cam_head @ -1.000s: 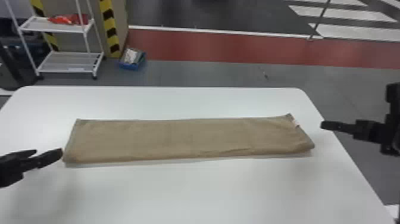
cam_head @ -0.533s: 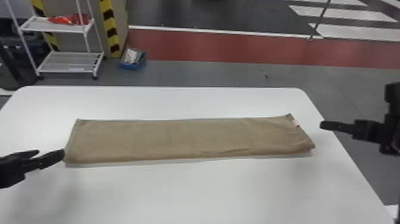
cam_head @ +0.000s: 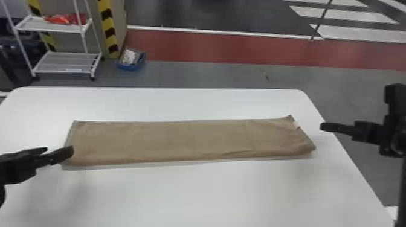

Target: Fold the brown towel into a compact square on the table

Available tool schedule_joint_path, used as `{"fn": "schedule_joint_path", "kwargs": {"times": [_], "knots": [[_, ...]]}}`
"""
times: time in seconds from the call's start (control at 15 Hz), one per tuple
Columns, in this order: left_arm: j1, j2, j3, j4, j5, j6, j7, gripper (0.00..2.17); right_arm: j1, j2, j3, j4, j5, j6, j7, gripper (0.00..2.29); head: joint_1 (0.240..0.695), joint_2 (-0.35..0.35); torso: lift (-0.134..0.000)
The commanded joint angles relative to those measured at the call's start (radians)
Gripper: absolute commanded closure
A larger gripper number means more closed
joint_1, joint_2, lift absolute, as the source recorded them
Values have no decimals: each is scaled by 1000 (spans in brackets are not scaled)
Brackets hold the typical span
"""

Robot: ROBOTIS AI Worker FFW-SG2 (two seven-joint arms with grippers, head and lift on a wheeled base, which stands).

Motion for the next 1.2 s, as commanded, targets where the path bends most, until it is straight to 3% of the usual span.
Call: {"fn": "schedule_joint_path", "kwargs": {"times": [0.0,0.53,0.73,0.87,1.13], "knots": [[-31,-4,-33,14,2,1,18,194,4,0,-6,1,0,-2,0,181,695,-144,-124],[-91,-3,-77,126,-25,4,33,201,7,-9,-20,15,-2,-23,0,181,695,-180,-124],[-85,-3,-88,122,-28,4,9,340,4,-9,-20,23,-2,-23,0,181,695,-191,-124],[-85,-4,-93,119,-54,8,-39,721,4,-9,-20,29,-2,-30,-1,181,695,-196,-124],[-89,-1,-103,116,-97,4,-126,1831,4,-9,-25,33,-2,-36,-3,181,695,-218,-124]]}}
